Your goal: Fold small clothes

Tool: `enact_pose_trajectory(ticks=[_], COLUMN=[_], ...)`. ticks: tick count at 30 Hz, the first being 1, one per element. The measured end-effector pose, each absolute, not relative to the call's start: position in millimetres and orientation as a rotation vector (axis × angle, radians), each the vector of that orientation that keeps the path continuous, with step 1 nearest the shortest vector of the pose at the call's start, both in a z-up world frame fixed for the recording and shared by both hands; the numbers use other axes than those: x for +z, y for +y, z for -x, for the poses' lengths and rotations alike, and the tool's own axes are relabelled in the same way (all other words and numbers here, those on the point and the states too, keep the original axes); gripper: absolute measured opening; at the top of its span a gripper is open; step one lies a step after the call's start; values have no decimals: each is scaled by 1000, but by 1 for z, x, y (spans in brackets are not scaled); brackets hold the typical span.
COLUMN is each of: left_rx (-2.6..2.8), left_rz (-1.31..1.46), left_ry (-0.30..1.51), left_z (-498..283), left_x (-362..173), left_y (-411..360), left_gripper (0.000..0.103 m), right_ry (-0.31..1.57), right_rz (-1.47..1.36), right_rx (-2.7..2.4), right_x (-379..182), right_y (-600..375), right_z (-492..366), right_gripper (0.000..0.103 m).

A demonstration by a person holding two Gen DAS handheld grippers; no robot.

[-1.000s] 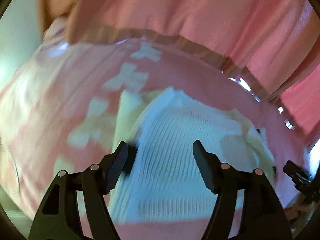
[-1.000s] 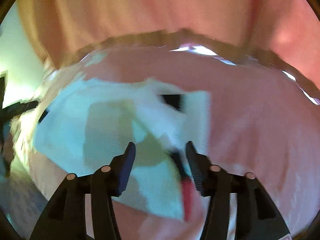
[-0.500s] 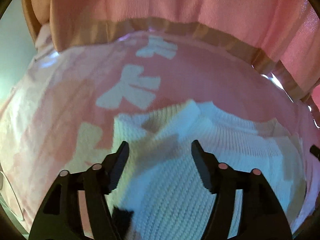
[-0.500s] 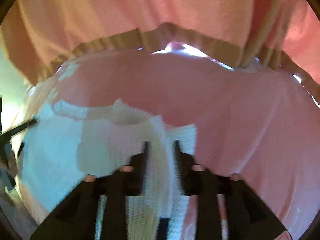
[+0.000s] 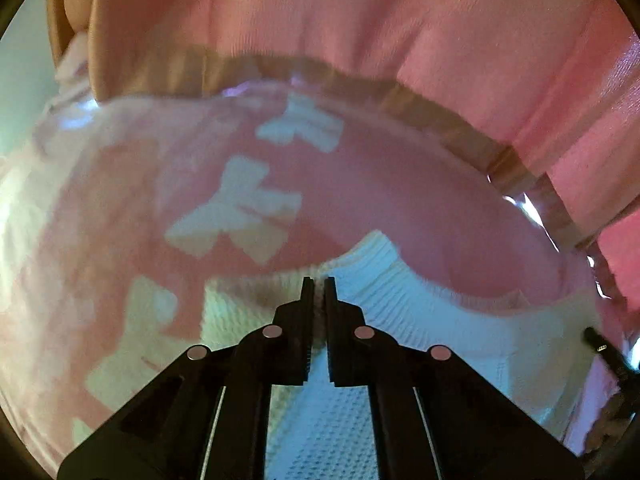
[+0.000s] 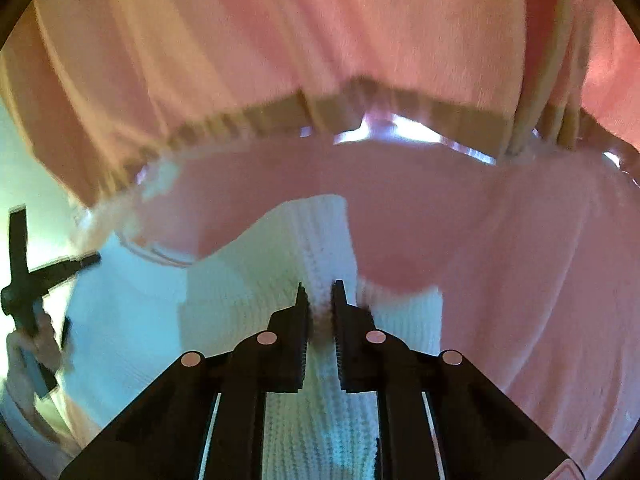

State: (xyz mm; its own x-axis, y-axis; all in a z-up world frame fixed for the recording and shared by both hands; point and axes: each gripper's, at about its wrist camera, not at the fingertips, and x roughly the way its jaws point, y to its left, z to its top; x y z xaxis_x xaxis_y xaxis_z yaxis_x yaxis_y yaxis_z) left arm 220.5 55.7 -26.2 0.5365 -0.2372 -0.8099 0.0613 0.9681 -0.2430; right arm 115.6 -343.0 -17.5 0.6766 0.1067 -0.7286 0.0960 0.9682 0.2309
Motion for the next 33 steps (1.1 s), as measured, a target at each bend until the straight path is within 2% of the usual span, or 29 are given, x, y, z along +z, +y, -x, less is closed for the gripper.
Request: enact_pose_trajectory(ticks=[2,5,10,13,14,17,19,21,22,23,27,30,32,33], left_rx=[-151,-99,-99,-83,-81,-87,-99,-106,-98,-85,-106,-135,-157,-167], left_rz=[194,195,181,164,168,137,105,47,20,2,57,54,43,38], left_ry=[1022,1120,1092,1118,1115,1049,1028,1043,1061,1085,1070,1036,1043,1046], left_z=[-229,-240,-237,-238,-236,-225,-219,-217,-218,-220,-212,-197,-185,-178], left_x=[-37,-73,-63,-71,-66,-45,-39,-47,-54,-62,-48,-33,-31,-30], left_y=[57,61,58,59,58,53,47,40,38,39,45,44,42,41], left_gripper=[4,5,5,8,8,10,16,17,17,17,19,27,34,38], right_ry=[876,1011,951,954,950,891,888,998,1077,1068,1000,1011,1038,1050], right_rz=[-272,-291,-312,-232,-226,-265,-279,-245,-207,-209,-286,-184,-207,-229], right_rx=[-29,-68,-58,-152,-187,-170,-106,-59,-92,-90,-93,-132,-170,-175], right_x=[-34,-87,-55,-53,-48,-27,-24,-51,-73,-80,-46,-44,-54,-57], right_y=[-351,-356,-347,-343,-344,-341,-334,-325,-326,-329,-334,-332,-344,-350], right_z=[-128,-147,-144,-141,-138,-120,-112,-115,-121,-121,-101,-85,-82,-80], right_gripper=[10,10,14,17,21,22,21,12,12,11,14,19,21,25])
